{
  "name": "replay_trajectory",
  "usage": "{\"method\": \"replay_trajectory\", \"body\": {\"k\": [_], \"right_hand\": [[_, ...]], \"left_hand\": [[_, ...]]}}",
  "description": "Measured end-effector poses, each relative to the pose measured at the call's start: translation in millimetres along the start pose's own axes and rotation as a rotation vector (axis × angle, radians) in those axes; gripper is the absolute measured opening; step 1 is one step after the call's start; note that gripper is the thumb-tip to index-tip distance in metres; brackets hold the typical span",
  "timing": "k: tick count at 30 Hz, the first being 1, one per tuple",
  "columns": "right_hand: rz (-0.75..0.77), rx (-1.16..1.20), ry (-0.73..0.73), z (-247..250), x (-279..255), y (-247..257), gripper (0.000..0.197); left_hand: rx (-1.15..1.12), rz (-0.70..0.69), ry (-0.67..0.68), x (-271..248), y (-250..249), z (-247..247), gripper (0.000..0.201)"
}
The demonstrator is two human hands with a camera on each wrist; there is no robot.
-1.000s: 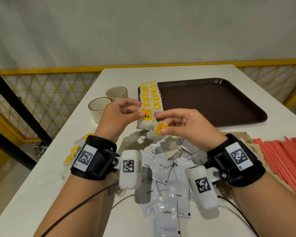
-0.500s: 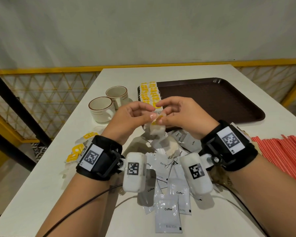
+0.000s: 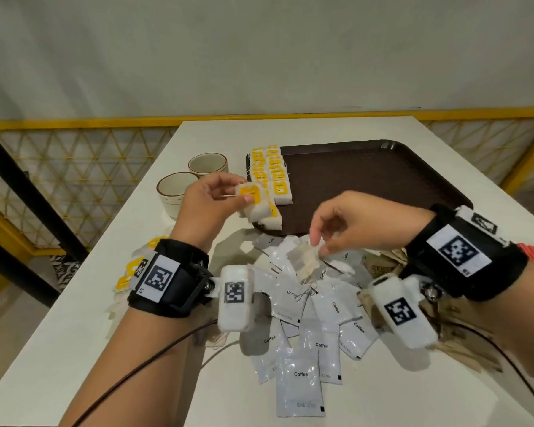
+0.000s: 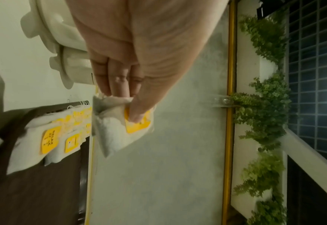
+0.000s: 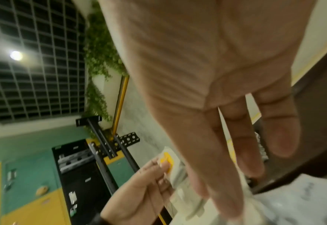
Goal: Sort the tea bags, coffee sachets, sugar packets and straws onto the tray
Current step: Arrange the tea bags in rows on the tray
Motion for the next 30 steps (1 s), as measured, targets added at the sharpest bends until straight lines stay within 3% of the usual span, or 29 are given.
{"method": "replay_trajectory", "body": {"k": [3, 6, 12, 16, 23, 30], "right_hand": [[0.005, -0.143, 0.151, -18.4, -8.9, -3.4, 0.026], [0.043, -0.211, 0.159, -30.1, -4.9, -2.7, 0.039], [0.123, -0.339, 0.110, -41.3, 10.0, -2.4, 0.013], [0.087, -0.197, 0.001, -12.4, 15.6, -5.6, 0.009], [-0.116, 0.210, -0.266, 35.7, 47.2, -39.5, 0.005], [-0.197, 0.197, -0.170, 19.0, 81.0, -62.5, 0.006]], "left_hand": [[-0.031, -0.010, -0.070, 1.8, -2.9, 6.5, 0.025], [-0.010, -0.023, -0.058, 1.9, -2.0, 6.0, 0.024], [0.000, 0.051, 0.022, 4.6, 10.7, 2.6, 0.022], [0.059, 0.077, 0.103, 12.7, 2.7, -5.2, 0.019], [0.483, 0.060, 0.402, 52.9, -7.7, -69.8, 0.013], [0.814, 0.090, 0.581, 82.6, 26.5, -109.5, 0.017]]}}
Point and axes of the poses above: each hand's wrist, its own x-axis towards the middle knuckle, its own z-axis out of the back of the hand, y = z × x, the point moved 7 cm from there along x, towards the middle knuckle, and after that the axes turned 9 degrees about -y, right-handed, at the moved point
